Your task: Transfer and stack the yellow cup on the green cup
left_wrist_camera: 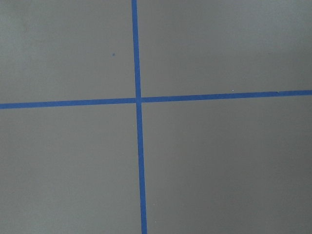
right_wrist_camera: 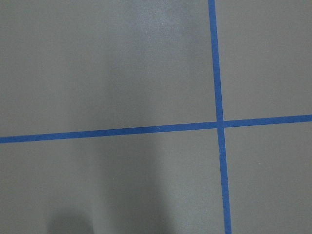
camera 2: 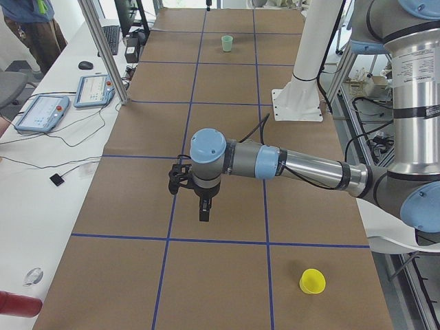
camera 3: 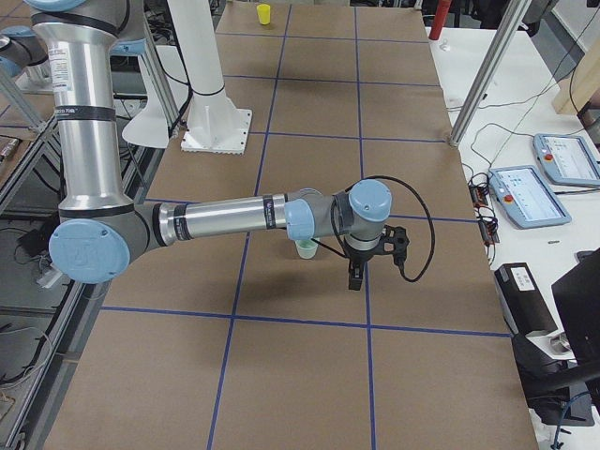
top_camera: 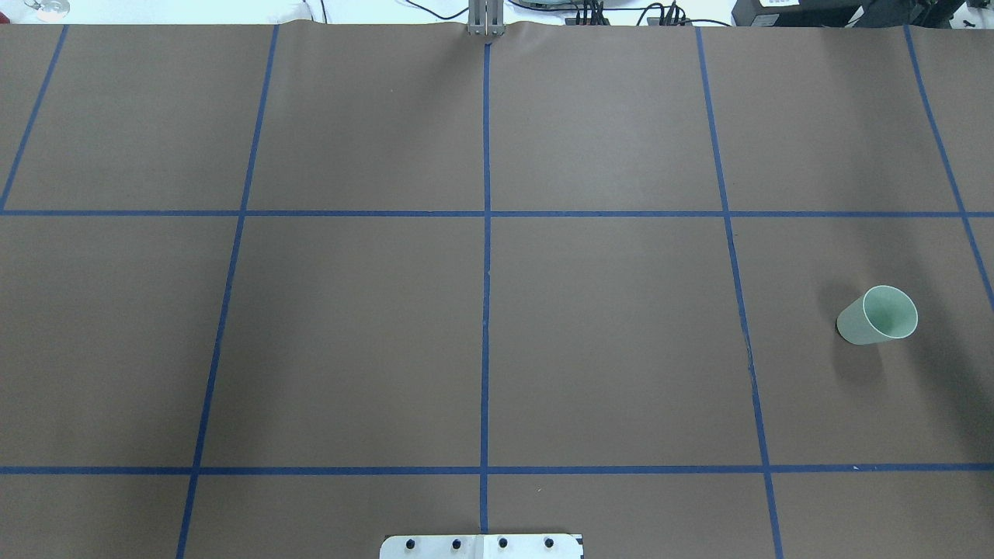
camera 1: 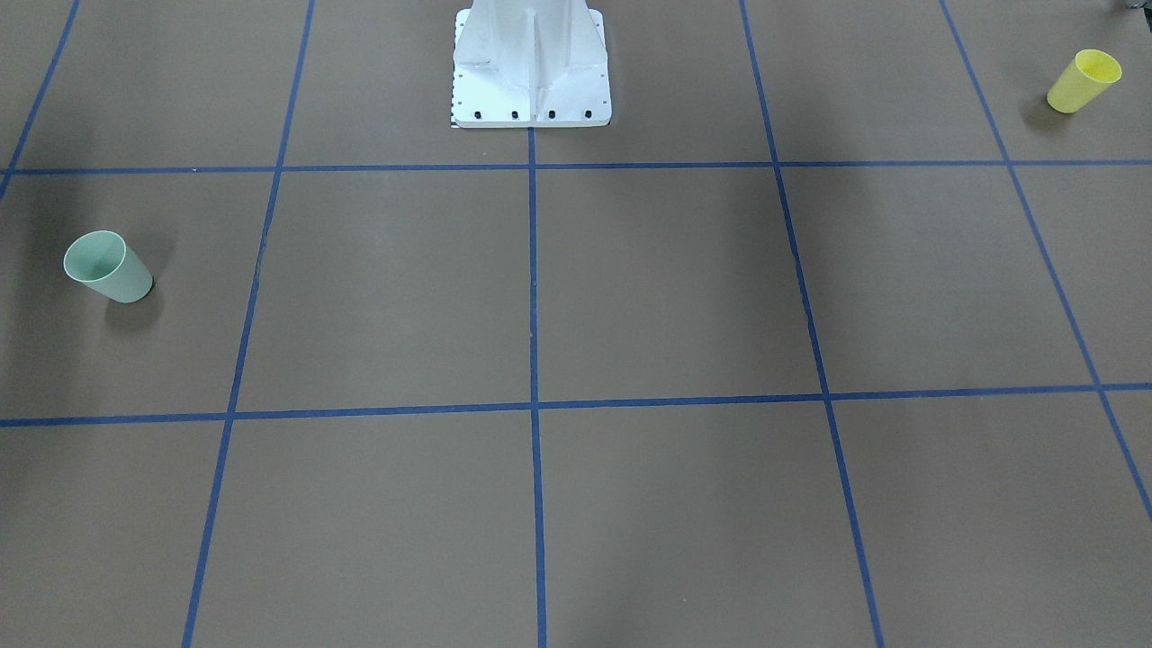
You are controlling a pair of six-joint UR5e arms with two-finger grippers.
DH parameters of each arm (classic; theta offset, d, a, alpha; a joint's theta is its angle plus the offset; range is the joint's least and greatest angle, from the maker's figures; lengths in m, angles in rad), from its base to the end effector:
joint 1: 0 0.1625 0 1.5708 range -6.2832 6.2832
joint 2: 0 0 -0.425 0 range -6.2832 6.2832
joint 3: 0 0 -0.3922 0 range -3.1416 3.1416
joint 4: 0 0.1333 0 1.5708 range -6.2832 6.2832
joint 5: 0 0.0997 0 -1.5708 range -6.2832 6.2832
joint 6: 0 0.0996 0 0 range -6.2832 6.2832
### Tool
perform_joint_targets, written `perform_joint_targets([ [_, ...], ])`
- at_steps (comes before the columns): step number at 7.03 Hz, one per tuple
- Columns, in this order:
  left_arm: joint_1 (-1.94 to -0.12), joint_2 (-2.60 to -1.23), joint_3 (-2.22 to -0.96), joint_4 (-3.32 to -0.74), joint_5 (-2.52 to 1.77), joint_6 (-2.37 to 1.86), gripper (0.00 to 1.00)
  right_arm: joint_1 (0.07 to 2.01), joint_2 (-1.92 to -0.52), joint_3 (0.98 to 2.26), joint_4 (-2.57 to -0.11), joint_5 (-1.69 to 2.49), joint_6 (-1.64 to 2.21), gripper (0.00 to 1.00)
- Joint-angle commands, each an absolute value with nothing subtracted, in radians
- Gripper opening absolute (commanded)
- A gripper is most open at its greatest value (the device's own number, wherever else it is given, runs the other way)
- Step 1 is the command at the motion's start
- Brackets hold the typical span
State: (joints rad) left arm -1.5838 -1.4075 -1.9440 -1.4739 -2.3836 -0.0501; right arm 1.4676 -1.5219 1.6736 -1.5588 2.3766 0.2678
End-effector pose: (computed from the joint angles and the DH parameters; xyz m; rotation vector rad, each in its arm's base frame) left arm -0.0664 -0.4205 0.5569 0.0916 0.8137 -0.0136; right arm 0.0078 -0.5216 0.5795 0.0038 -0.8188 0.0894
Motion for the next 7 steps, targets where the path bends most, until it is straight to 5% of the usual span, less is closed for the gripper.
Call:
perform_joint_targets([
  [1,-1.580,-1.376,-1.988,-1.470,-2.384,-0.083,1.00,1.466,-1.525,1.678,-1.559,2.376,0.267,0.99],
  [7,-1.550,-1.345,-1.982,-1.592,-2.253,-0.327,0.96,1.444,-1.525,1.704,-1.557,2.365,0.272,0.99],
])
